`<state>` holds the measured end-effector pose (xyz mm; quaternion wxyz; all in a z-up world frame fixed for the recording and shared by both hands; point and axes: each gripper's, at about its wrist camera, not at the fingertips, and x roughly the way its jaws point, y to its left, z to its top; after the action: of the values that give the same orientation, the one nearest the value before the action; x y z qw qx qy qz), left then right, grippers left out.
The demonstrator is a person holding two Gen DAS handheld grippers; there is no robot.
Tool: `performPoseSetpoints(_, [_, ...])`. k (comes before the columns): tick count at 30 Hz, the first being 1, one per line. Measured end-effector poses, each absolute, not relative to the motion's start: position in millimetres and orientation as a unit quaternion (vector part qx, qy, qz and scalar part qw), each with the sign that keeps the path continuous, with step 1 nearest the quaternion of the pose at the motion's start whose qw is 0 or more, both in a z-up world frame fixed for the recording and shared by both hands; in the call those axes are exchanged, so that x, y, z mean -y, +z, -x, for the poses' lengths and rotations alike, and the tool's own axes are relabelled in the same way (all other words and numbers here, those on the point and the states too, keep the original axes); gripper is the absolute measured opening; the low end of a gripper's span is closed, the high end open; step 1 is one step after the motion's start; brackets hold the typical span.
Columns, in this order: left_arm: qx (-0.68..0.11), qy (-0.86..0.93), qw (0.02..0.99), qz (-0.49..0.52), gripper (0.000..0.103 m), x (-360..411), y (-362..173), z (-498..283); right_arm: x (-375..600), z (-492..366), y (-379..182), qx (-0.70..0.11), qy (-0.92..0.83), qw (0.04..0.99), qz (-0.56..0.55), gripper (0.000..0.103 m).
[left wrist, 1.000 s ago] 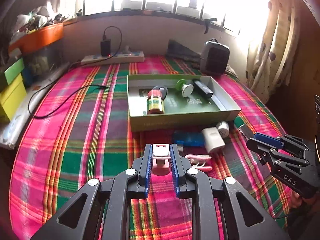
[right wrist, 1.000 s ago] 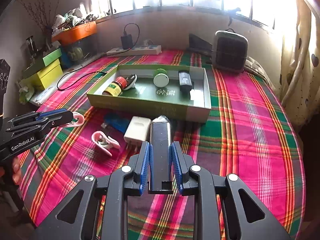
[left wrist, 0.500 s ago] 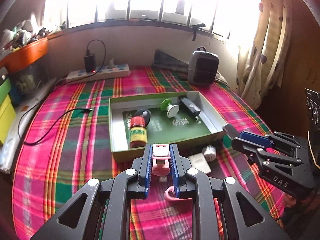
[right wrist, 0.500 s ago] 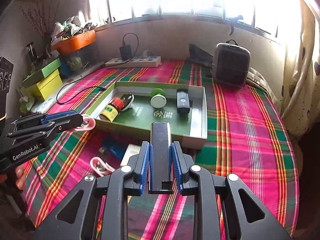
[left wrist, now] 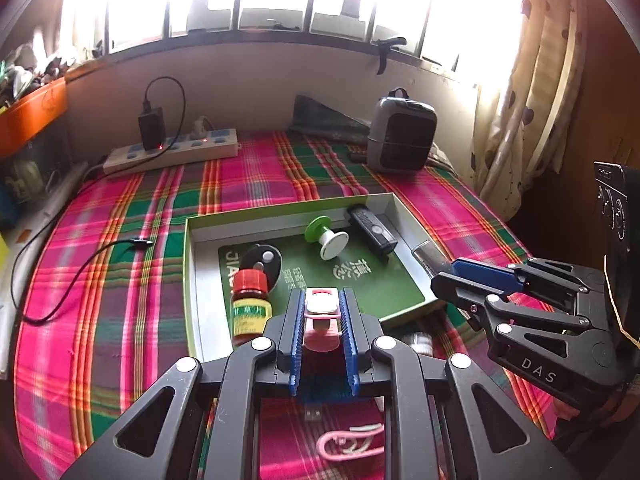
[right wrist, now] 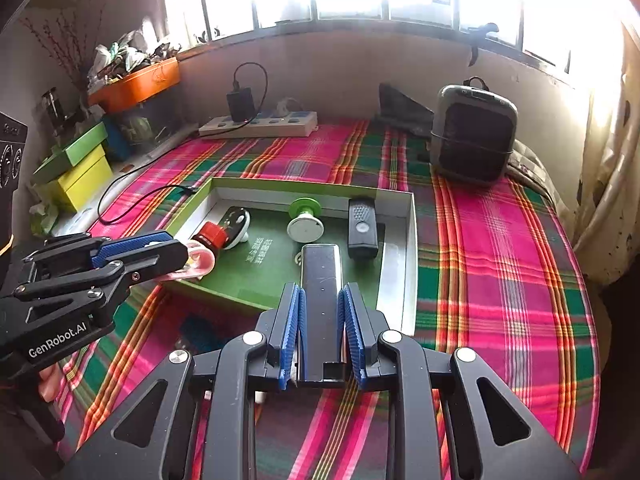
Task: Organize rigid objects
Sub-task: 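Lift and carry the stick and pink clip over the box with both tools, then lower and open both tools, releasing the stick and clip inside the box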
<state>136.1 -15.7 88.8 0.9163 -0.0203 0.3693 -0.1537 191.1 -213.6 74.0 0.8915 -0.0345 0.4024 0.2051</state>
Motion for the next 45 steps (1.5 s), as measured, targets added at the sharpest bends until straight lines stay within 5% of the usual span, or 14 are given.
performPoseSetpoints(45, [-0.442,-0.147,0.885,0.001,0.017,44.5,33.2,-206.4,198.1,-263.4,22.7,-0.464,0.207,0.860,0.045,0.022])
